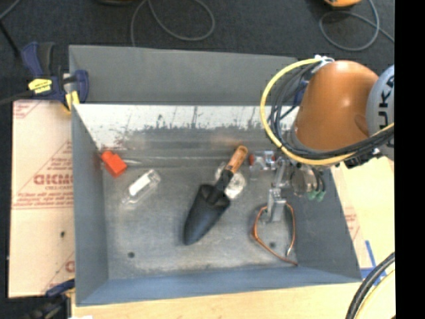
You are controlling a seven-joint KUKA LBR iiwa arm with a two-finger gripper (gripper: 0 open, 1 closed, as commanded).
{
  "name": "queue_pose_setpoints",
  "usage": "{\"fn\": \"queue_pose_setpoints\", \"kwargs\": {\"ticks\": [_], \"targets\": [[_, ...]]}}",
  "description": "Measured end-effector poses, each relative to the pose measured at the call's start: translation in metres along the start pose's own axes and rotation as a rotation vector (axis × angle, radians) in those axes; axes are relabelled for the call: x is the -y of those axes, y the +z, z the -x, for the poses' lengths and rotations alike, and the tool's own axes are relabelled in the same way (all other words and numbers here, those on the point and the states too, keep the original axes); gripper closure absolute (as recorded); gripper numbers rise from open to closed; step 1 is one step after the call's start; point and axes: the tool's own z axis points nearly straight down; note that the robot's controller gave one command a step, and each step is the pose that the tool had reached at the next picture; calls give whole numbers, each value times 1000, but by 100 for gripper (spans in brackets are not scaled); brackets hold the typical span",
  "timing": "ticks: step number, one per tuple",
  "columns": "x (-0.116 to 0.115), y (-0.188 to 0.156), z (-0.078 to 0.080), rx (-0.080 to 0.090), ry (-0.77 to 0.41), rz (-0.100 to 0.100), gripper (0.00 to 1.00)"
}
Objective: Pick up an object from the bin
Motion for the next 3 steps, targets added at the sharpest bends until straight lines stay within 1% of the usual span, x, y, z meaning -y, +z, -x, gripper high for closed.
{"fn": "queue_pose_setpoints", "kwargs": {"ticks": [1, 2, 3], "targets": [[-2, 1, 2, 1, -5, -1, 0], [-14, 39, -6, 4, -262, 1, 0], [-31, 48, 11, 1, -413, -1, 0]]}}
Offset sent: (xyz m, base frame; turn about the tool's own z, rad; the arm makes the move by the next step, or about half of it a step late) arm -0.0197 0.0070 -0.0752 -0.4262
